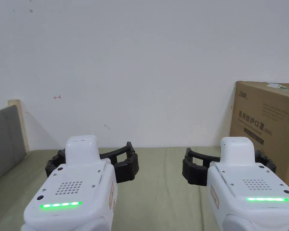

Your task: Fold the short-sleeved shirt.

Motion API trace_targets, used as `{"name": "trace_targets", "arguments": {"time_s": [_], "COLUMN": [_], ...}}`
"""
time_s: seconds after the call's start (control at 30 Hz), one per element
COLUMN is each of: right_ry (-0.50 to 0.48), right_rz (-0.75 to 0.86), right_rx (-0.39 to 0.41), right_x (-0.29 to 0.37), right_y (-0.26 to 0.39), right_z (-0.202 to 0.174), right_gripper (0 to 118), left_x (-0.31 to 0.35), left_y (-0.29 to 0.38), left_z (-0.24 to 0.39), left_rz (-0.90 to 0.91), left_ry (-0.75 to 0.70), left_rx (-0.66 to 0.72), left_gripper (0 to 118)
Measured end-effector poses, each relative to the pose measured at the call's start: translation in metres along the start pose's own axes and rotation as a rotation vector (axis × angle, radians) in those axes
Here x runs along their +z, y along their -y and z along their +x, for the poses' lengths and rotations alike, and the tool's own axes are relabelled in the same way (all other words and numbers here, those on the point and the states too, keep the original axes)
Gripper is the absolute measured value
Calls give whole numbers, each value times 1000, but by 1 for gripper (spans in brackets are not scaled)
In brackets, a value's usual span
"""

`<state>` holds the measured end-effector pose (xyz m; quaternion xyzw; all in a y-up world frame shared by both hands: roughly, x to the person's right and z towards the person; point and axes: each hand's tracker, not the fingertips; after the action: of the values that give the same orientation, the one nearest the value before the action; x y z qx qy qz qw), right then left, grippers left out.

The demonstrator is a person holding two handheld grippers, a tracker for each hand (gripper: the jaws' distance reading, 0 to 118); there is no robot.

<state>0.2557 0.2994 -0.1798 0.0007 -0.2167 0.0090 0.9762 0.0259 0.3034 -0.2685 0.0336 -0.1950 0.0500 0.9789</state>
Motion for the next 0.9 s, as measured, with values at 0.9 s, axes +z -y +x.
{"name": "trace_targets", "arguments": {"time_s": [0.9], "right_ry": [-18], "right_rz": [-8], "right_rx": [-9], "right_x": [3], "right_y": [3], "right_z": [-5], "right_gripper": [118], "left_x": [5], "left_y": [1], "left_z": [2], "left_rz": [5], "left_ry": [-8], "left_rx": [-39], "left_gripper": [118]}}
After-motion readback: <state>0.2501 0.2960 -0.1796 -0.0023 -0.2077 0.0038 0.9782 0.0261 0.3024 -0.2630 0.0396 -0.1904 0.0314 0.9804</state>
